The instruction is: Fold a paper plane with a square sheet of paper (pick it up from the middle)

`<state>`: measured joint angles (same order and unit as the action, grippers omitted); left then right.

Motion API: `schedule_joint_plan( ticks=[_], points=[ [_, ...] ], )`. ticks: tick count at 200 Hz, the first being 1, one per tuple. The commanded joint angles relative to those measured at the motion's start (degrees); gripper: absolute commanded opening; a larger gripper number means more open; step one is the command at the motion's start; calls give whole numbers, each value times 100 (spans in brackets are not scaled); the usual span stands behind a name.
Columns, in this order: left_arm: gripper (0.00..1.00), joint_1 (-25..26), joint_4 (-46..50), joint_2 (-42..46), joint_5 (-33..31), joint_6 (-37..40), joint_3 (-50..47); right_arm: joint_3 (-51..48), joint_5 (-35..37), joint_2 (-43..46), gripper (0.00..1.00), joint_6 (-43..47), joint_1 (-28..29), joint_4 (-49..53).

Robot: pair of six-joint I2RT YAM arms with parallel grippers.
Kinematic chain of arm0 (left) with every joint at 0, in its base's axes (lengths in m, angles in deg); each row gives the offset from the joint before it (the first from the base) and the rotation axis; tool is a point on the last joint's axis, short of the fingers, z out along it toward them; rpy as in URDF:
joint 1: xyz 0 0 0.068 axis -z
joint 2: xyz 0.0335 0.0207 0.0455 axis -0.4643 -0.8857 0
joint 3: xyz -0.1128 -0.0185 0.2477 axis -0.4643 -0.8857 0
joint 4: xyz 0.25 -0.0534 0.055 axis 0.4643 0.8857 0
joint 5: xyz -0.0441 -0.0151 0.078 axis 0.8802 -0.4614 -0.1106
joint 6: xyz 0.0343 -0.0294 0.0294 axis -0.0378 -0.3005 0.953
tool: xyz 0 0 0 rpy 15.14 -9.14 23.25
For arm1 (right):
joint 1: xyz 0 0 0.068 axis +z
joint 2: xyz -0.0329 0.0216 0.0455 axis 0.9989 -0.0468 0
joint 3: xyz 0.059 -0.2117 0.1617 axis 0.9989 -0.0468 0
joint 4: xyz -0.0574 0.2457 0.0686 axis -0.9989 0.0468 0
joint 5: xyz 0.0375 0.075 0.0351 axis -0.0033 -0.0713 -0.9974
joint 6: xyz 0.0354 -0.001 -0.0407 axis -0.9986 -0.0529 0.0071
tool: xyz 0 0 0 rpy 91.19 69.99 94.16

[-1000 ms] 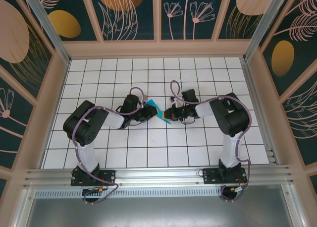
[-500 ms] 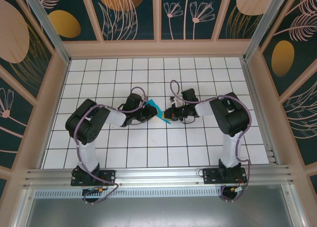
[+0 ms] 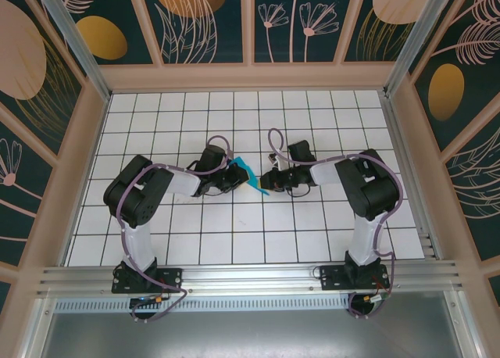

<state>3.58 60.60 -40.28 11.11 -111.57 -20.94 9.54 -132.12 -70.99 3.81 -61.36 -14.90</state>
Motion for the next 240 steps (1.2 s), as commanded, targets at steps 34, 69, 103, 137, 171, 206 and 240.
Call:
schedule_joint_plan(
  ticks=[34, 69, 103, 137, 171, 206, 240],
  points=[
    [13, 0, 467, -217, -459, 171, 90, -35, 162, 74, 8, 366, -12, 234],
    [18, 4, 59, 25, -103, 260, 147, -12, 41, -52, 0, 257, -20, 151],
    [22, 3, -449, 261, 242, 224, 18, -9, -91, -133, 0, 67, -71, 55],
    [22, 56, -654, 252, 407, 215, -99, 40, -228, -261, 0, -125, -134, 76],
    [21, 145, -643, 92, 408, 235, -22, 146, -286, -364, 0, -209, -143, 205],
    [18, 153, -328, -72, 199, 306, 103, 187, -288, -409, 0, -235, -139, 267],
    [16, 153, 16, -191, -49, 350, 206, 206, -290, -403, 0, -223, -143, 314]
  ],
)
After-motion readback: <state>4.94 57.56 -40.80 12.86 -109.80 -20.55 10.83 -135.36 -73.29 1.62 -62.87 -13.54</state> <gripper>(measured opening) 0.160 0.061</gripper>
